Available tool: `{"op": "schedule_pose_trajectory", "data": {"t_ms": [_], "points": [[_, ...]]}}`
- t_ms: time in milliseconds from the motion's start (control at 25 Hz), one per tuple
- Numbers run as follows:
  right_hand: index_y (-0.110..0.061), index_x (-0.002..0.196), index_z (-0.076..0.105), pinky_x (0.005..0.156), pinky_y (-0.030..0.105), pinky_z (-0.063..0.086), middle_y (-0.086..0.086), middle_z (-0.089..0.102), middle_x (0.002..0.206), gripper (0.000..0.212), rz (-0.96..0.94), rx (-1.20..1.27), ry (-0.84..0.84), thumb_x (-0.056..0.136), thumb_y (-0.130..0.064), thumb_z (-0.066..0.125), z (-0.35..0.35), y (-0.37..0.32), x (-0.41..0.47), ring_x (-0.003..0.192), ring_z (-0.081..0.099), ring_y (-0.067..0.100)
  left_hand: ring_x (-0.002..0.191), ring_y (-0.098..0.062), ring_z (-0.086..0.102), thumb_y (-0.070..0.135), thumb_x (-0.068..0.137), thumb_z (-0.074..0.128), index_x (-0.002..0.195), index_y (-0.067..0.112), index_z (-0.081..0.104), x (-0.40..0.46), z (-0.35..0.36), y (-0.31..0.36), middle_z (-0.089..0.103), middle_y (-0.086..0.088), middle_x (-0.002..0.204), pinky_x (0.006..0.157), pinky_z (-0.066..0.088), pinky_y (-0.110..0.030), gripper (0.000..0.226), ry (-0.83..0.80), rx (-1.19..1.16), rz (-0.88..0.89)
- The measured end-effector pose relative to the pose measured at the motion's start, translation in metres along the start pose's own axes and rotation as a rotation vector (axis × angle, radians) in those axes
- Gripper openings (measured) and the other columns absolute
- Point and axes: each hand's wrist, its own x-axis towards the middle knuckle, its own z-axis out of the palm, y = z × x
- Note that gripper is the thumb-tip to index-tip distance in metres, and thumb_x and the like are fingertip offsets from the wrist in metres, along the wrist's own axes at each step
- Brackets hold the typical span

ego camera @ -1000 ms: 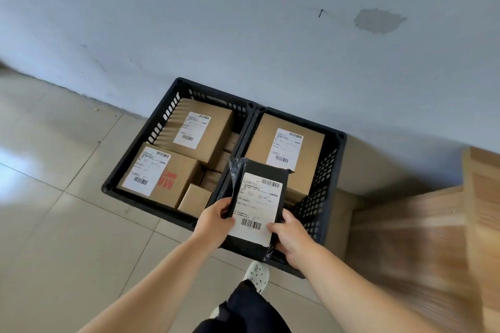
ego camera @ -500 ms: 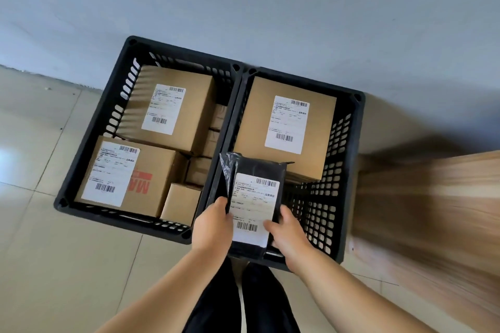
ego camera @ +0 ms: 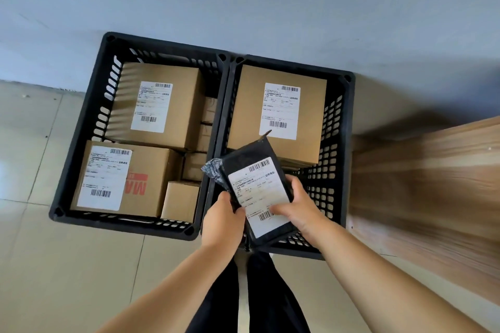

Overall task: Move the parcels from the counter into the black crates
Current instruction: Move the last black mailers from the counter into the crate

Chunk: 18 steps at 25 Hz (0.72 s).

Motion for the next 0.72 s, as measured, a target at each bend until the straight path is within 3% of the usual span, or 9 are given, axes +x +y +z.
{"op": "schedule_pose_trajectory", "data": {"t_ms": [120, 200, 280, 320, 400, 440, 520, 600, 720], "points": [[-0.034, 0.120, 0.045, 0.073, 0.034, 0.057, 0.001, 0.063, 0.111, 0.061, -0.020, -0.048, 0.001, 0.077, 0.000, 0.073, -0.020, -0.002, -0.001, 0.095, 0.066, 0.020, 0.085, -0.007, 0.059, 0.020, 0.090, 0.060, 0.120, 0.019, 0.047, -0.007, 0.000, -0.002, 0.060, 0.014, 0.098, 0.075, 0.054, -0.030, 0.032, -0.038, -0.079, -0.031], [-0.033, 0.120, 0.047, 0.069, 0.033, 0.057, 0.005, 0.062, 0.111, 0.063, -0.015, -0.049, -0.006, 0.076, 0.001, 0.075, -0.032, -0.002, -0.003, 0.094, 0.066, 0.022, 0.109, -0.012, 0.052, 0.022, 0.084, 0.067, 0.138, 0.019, 0.031, -0.012, -0.007, -0.005, 0.053, 0.009, 0.119, 0.094, 0.046, -0.025, 0.065, 0.090, 0.056, 0.160], [-0.032, 0.122, 0.046, 0.067, 0.028, 0.057, 0.005, 0.061, 0.111, 0.064, -0.016, -0.098, -0.027, 0.076, 0.001, 0.076, -0.042, -0.002, -0.003, 0.091, 0.067, 0.021, 0.133, -0.022, 0.035, 0.025, 0.078, 0.073, 0.147, 0.017, 0.014, -0.004, -0.012, -0.005, 0.035, -0.003, 0.146, 0.113, 0.022, -0.031, 0.091, 0.215, 0.501, 0.651], [-0.031, 0.123, 0.045, 0.066, 0.026, 0.056, 0.004, 0.061, 0.112, 0.064, -0.018, -0.137, -0.045, 0.076, 0.000, 0.076, -0.045, -0.002, -0.003, 0.091, 0.067, 0.019, 0.143, -0.028, 0.018, 0.028, 0.080, 0.070, 0.150, 0.016, -0.001, 0.001, -0.013, 0.000, 0.015, -0.008, 0.157, 0.117, 0.007, -0.038, 0.100, 0.155, 0.772, 0.855], [-0.030, 0.125, 0.044, 0.068, 0.021, 0.053, 0.002, 0.061, 0.115, 0.065, -0.020, -0.218, -0.080, 0.076, -0.004, 0.077, -0.047, -0.004, 0.001, 0.094, 0.065, 0.015, 0.143, -0.033, -0.023, 0.032, 0.090, 0.055, 0.144, 0.016, -0.030, 0.017, -0.011, 0.013, -0.028, -0.013, 0.153, 0.113, -0.019, -0.050, 0.102, -0.027, 1.177, 1.042], [-0.030, 0.125, 0.044, 0.071, 0.021, 0.053, 0.000, 0.060, 0.116, 0.065, -0.017, -0.240, -0.093, 0.075, -0.006, 0.078, -0.048, -0.005, 0.004, 0.096, 0.064, 0.014, 0.140, -0.033, -0.032, 0.035, 0.091, 0.053, 0.142, 0.014, -0.034, 0.025, -0.009, 0.020, -0.033, -0.016, 0.151, 0.110, -0.023, -0.053, 0.102, -0.076, 1.301, 1.076], [-0.027, 0.123, 0.046, 0.076, 0.023, 0.053, -0.001, 0.060, 0.117, 0.061, -0.011, -0.255, -0.109, 0.075, -0.008, 0.078, -0.051, -0.005, 0.011, 0.099, 0.063, 0.013, 0.142, -0.034, -0.027, 0.039, 0.089, 0.056, 0.142, 0.012, -0.033, 0.038, -0.002, 0.028, -0.023, -0.020, 0.155, 0.111, -0.021, -0.057, 0.107, -0.131, 1.429, 1.136], [-0.025, 0.116, 0.050, 0.083, 0.027, 0.053, 0.000, 0.061, 0.118, 0.052, -0.007, -0.259, -0.114, 0.075, -0.009, 0.078, -0.054, 0.001, 0.020, 0.102, 0.062, 0.013, 0.146, -0.035, -0.009, 0.041, 0.088, 0.058, 0.143, 0.011, -0.031, 0.045, 0.010, 0.025, -0.006, -0.020, 0.158, 0.114, -0.014, -0.057, 0.109, -0.190, 1.469, 1.175], [-0.025, 0.112, 0.053, 0.091, 0.029, 0.050, 0.000, 0.060, 0.121, 0.041, -0.019, -0.267, -0.062, 0.080, -0.011, 0.074, -0.055, 0.013, 0.035, 0.107, 0.059, 0.010, 0.141, -0.038, 0.012, 0.040, 0.087, 0.059, 0.145, 0.008, -0.027, 0.057, 0.030, 0.016, 0.012, -0.020, 0.152, 0.117, 0.003, -0.055, 0.108, -0.187, 1.507, 1.124]]}}
